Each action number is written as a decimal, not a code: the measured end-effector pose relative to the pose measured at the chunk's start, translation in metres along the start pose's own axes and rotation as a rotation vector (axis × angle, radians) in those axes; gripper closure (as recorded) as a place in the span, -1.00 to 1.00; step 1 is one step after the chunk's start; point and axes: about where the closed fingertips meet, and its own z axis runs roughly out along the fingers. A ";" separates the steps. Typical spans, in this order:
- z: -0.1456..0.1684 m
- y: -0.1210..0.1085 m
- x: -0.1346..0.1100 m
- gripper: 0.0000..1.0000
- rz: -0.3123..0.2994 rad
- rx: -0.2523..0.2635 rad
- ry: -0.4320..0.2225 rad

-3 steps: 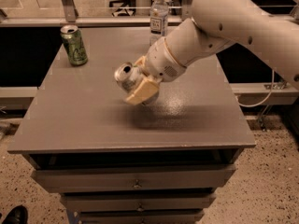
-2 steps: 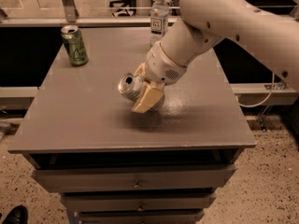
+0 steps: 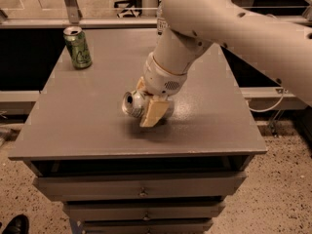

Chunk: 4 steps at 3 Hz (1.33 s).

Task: Knock 7up can over

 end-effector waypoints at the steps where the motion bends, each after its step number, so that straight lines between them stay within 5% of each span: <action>1: 0.000 0.000 0.000 -0.21 0.000 0.000 0.000; 2: 0.016 0.008 -0.003 -0.83 -0.030 -0.038 0.057; 4: 0.024 0.013 -0.003 -1.00 -0.060 -0.067 0.119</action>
Offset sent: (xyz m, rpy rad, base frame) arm -0.0149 0.0126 -0.0270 -0.1286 0.0117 0.0671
